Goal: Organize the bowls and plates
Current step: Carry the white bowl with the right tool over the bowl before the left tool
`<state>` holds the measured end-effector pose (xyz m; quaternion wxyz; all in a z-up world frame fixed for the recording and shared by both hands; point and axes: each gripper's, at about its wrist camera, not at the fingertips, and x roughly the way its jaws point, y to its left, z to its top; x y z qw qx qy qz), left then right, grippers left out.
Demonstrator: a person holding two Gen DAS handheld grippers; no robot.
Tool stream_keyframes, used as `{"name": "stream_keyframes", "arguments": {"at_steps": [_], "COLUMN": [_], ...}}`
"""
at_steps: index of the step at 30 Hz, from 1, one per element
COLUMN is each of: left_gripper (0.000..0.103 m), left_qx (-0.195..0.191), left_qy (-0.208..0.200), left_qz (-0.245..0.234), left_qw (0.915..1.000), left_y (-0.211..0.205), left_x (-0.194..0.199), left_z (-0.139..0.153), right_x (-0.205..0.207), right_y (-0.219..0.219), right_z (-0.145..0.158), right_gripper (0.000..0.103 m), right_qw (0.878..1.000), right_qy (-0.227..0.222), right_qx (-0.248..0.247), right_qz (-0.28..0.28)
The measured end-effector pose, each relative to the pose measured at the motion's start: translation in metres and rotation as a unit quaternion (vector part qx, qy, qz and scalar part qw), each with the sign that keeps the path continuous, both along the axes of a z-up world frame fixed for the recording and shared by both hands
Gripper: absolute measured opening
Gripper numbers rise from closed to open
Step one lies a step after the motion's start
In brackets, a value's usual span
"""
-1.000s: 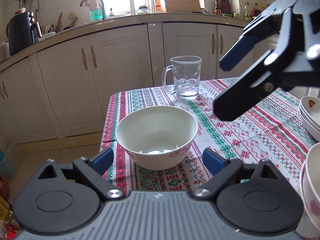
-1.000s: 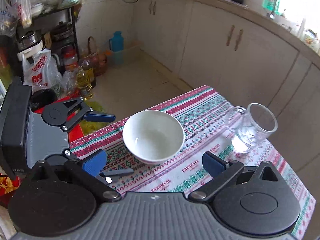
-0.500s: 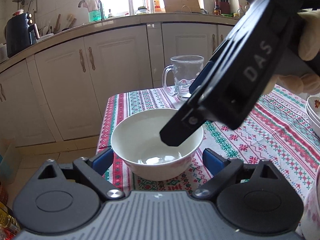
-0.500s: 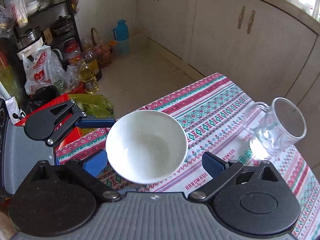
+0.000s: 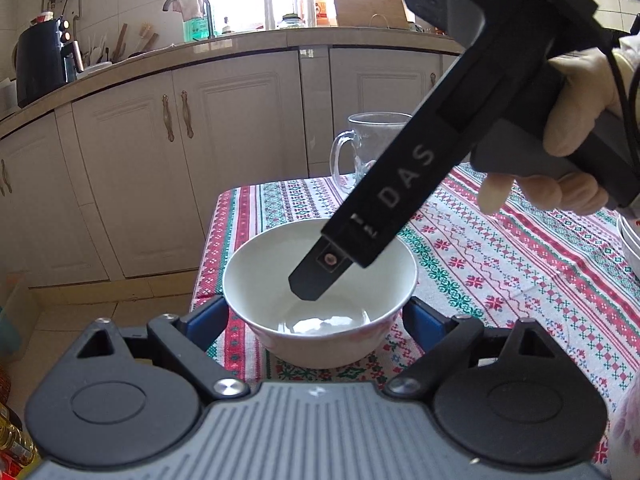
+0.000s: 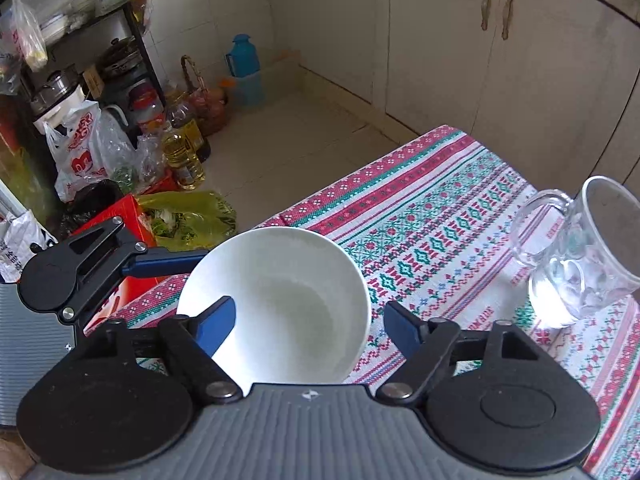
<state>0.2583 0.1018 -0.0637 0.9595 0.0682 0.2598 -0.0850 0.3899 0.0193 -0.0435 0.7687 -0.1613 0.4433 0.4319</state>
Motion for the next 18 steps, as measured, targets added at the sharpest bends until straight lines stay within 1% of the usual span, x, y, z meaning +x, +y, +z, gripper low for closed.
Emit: {"name": "stream_keyframes", "arguments": {"at_steps": [1, 8, 15, 18], "left_gripper": [0.093, 0.093, 0.093, 0.093], "left_qx": [0.001, 0.003, -0.018, -0.014], "left_qy": [0.0, -0.003, 0.009, 0.006], "left_qz": [0.0, -0.002, -0.005, -0.007], "left_qw": [1.0, 1.0, 0.9998, 0.9999], "left_y": [-0.0004, -0.0016, 0.0039, 0.0026], "left_x": [0.0004, 0.0025, 0.0068, 0.0061], "left_z": [0.0001, -0.001, -0.0027, -0.0034], "right_x": [0.0008, 0.0052, 0.0049, 0.0051], "right_y": [0.0004, 0.002, 0.0053, 0.0056], "right_z": [-0.0007, -0.0045, -0.006, -0.0056], "right_gripper": [0.079, 0.078, 0.077, 0.077], "right_qw": [1.0, 1.0, 1.0, 1.0], "right_qy": [0.0, 0.007, 0.009, 0.009], "right_qx": [0.001, 0.008, 0.009, 0.009], "right_qz": [-0.001, 0.002, 0.007, 0.007]}}
